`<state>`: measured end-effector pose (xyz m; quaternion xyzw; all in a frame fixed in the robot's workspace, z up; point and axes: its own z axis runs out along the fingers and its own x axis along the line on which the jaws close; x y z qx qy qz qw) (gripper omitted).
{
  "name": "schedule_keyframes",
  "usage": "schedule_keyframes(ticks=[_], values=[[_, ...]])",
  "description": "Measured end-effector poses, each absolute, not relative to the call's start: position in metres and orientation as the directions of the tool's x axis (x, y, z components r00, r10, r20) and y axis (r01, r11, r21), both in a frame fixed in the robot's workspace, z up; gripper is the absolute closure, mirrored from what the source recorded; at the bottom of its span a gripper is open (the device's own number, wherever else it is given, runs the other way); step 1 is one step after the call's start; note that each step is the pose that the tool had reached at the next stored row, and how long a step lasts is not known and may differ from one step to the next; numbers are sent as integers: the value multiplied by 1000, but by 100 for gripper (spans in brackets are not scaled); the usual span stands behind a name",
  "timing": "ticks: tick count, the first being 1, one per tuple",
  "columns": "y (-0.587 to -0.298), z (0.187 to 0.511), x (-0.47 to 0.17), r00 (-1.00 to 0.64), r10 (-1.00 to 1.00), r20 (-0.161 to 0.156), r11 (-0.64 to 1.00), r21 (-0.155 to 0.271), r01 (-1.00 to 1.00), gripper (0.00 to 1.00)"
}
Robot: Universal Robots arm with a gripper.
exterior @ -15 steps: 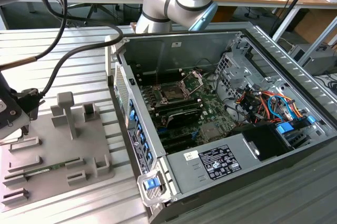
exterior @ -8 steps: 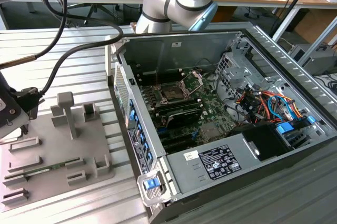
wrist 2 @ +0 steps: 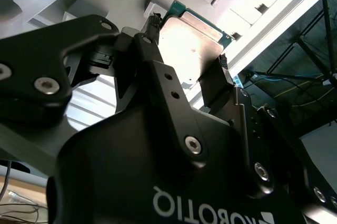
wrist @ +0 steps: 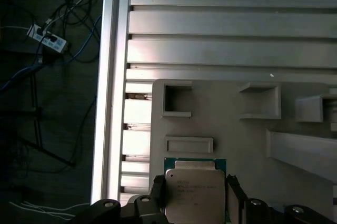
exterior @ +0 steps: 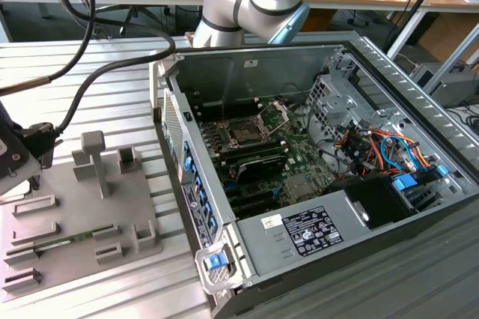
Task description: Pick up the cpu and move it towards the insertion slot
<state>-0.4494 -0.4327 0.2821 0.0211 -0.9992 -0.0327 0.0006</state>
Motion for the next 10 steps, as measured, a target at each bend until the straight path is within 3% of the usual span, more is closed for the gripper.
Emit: schedule_keyframes(ticks=[10], values=[[-433, 285, -449, -999, -42, 0, 997, 67, -42, 45]])
